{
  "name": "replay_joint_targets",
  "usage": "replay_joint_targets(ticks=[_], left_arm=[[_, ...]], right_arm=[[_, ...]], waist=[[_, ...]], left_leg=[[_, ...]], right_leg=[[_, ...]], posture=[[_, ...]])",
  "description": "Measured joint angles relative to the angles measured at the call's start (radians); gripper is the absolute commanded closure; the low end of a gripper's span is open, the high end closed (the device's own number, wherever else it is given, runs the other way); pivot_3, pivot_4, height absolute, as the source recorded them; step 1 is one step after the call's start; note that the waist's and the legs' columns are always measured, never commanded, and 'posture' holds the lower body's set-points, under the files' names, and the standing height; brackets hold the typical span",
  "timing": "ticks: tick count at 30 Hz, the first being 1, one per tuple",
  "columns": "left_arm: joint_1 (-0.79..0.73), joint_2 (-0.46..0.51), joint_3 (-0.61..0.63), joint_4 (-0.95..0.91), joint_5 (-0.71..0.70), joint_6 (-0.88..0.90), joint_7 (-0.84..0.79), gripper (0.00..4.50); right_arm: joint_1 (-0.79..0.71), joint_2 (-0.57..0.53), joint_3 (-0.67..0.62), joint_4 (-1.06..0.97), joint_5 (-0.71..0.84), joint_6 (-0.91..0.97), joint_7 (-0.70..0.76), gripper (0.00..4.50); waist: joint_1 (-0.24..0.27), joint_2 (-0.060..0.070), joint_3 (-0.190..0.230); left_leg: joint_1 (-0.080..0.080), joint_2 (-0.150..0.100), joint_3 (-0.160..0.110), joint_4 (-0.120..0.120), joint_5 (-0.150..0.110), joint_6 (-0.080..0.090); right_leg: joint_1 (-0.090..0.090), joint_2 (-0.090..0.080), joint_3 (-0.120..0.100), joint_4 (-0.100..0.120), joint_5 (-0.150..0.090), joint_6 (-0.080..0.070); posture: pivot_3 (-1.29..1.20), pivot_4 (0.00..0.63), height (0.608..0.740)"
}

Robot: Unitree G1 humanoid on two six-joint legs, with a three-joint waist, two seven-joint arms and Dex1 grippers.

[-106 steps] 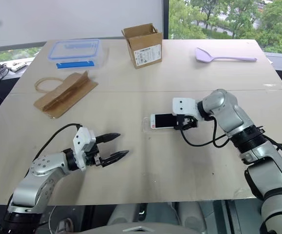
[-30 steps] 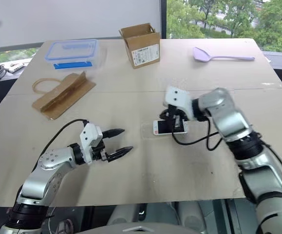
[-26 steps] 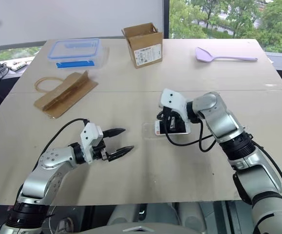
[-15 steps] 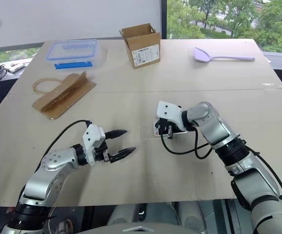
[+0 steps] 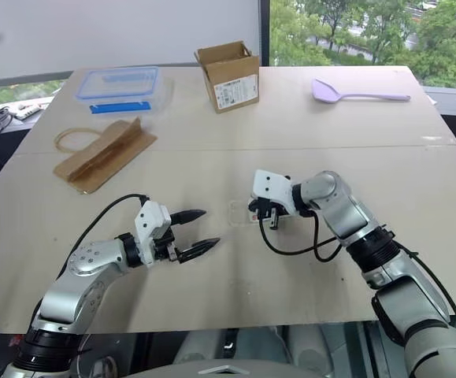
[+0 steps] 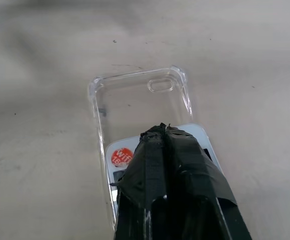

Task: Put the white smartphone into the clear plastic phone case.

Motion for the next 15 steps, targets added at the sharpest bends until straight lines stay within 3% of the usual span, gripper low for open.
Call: replay_joint_targets(ticks=[3,15], left_arm=[[0.000,0.000,0.000,-0.001,0.000,0.000,0.001,0.47],[0.003,-0.010,0.000,-0.001,0.000,0.000,0.003,0.47]], right_arm=[[0.013,0.011,-0.011,0.016,0.002,-0.005,-0.012,4.45],[0.090,0.018,-0.117,-0.114,0.143,0.130,-0.010,4.45]], waist=[[0.000,-0.001,-0.002],[0.000,0.001,0.002]], left_leg=[[0.011,0.001,0.001,-0.004,0.000,0.000],[0.003,0.001,0.001,-0.005,0.000,0.000]], right_leg=[[0.009,-0.001,0.000,-0.003,-0.004,0.003],[0.002,-0.002,0.001,-0.003,0.000,0.001]], posture=[[0.00,0.150,0.740],[0.00,0.150,0.740]])
